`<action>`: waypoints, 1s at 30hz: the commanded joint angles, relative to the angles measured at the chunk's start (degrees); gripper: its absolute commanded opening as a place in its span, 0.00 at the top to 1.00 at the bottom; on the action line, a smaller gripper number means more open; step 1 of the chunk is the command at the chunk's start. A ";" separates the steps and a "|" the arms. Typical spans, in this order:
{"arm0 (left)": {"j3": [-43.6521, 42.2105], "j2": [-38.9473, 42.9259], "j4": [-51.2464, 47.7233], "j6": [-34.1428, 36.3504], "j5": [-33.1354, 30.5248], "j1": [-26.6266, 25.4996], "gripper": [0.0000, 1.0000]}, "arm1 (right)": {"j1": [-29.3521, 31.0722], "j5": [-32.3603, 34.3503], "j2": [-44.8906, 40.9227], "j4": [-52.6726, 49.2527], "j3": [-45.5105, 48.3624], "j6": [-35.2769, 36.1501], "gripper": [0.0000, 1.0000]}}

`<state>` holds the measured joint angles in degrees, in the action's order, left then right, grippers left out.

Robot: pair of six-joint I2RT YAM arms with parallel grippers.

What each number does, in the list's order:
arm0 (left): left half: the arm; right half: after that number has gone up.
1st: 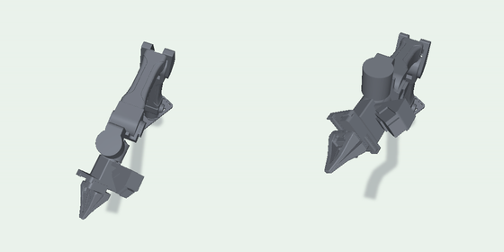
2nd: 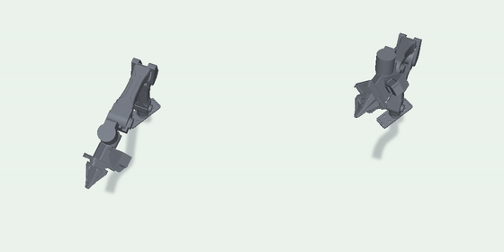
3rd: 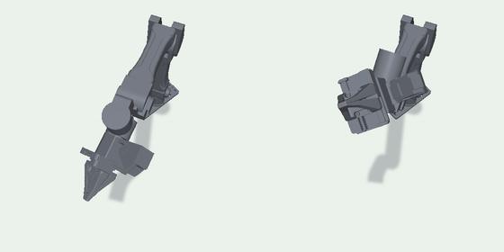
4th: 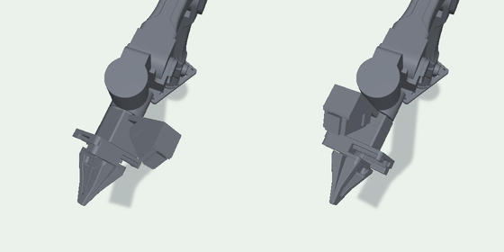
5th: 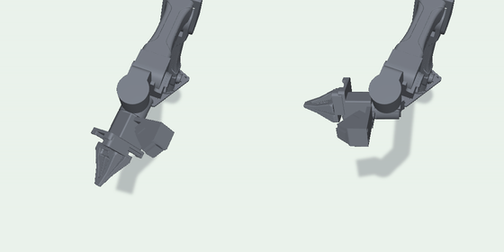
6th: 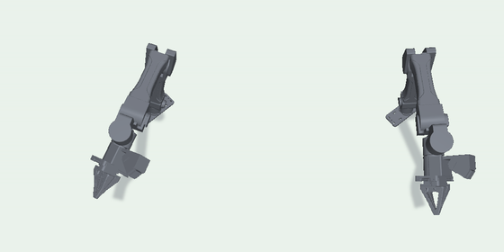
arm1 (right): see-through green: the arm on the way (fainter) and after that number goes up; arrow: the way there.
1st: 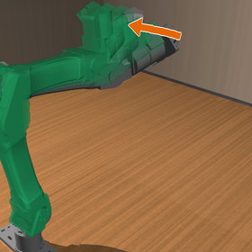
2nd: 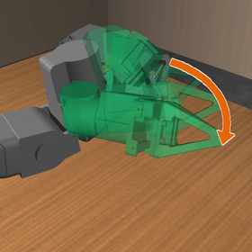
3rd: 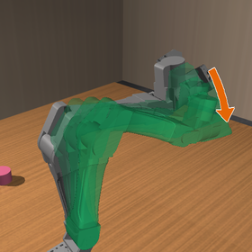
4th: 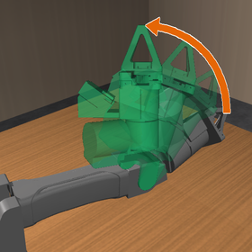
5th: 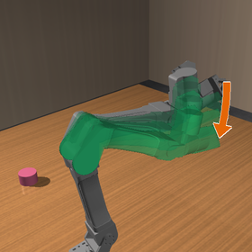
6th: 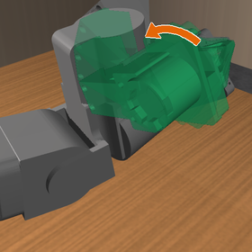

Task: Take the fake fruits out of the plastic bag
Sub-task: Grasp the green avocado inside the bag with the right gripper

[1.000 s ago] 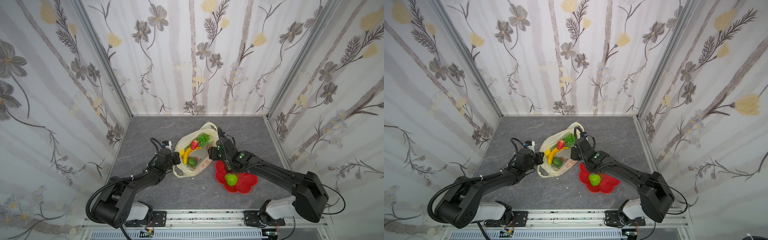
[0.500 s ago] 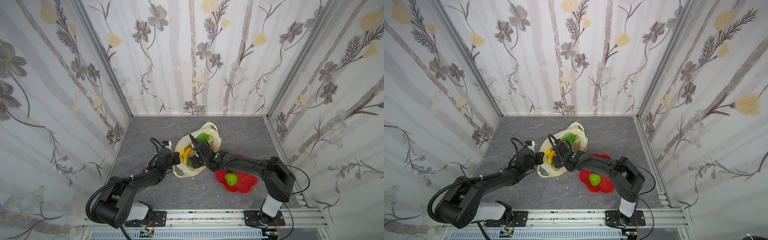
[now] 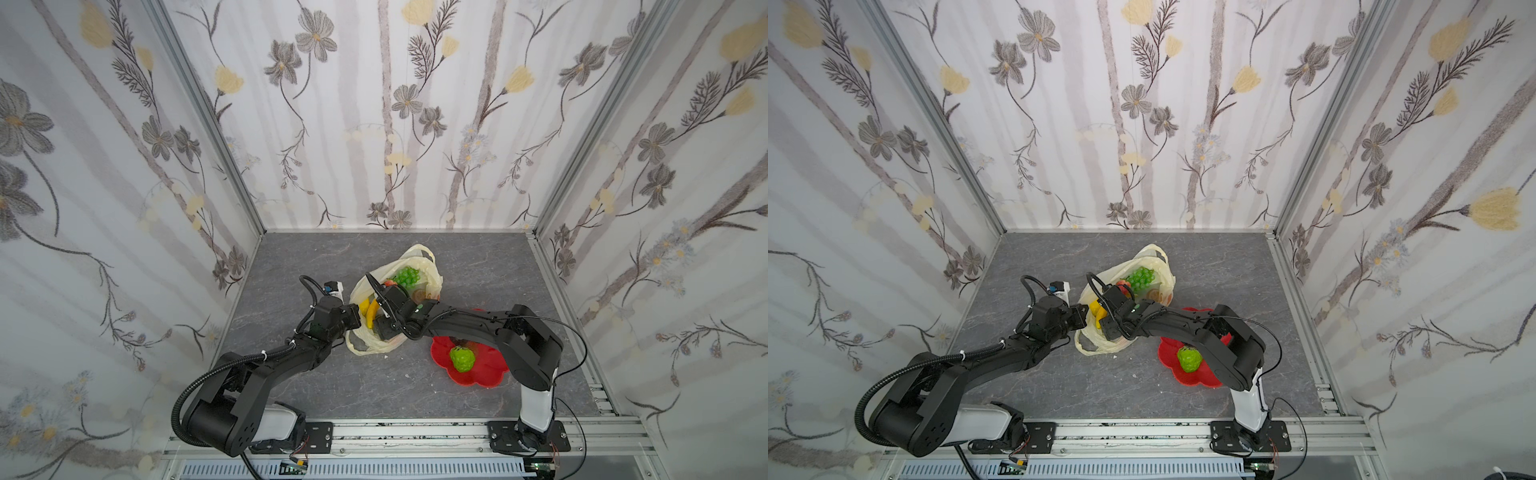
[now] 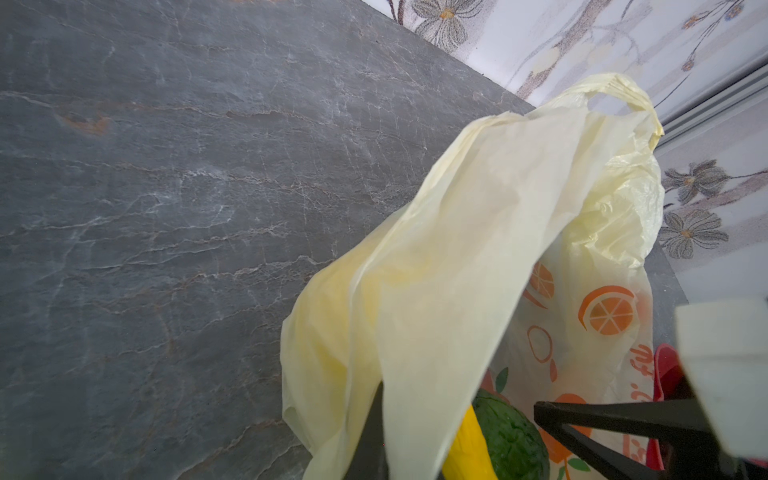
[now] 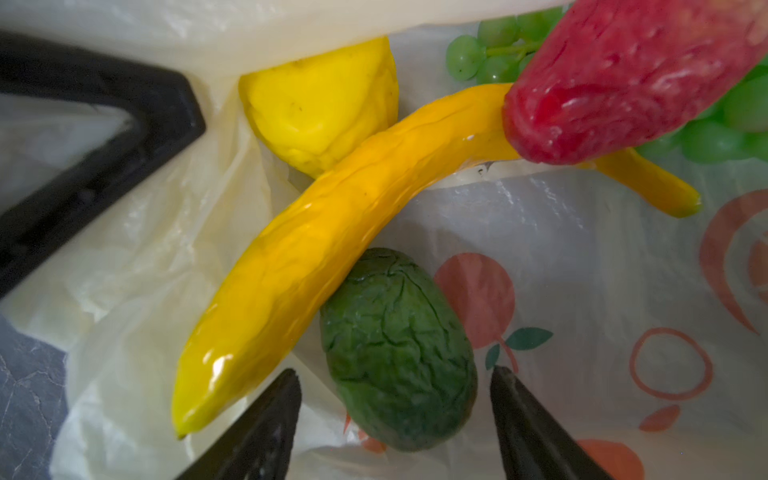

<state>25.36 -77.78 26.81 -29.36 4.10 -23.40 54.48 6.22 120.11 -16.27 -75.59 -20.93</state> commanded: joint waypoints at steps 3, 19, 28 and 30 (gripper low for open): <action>0.04 0.17 1.48 -0.40 -0.10 0.02 0.92 | -0.25 0.09 1.44 -0.08 -1.30 -0.13 0.23; -0.05 0.46 1.49 -0.35 -0.14 0.04 0.92 | -1.48 -0.95 4.35 -0.60 -2.65 -2.95 0.33; -0.05 0.58 1.49 -0.26 -0.17 0.02 0.92 | -1.49 -1.04 3.86 -0.77 -2.69 -3.16 0.41; -0.05 0.58 1.49 -0.29 -0.15 -0.05 0.92 | -1.48 -1.03 3.64 -0.86 -2.72 -3.16 0.41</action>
<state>25.36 -77.52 26.81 -29.39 4.10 -23.40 52.97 5.10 124.29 -17.72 -77.78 -23.79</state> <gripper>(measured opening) 0.077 0.590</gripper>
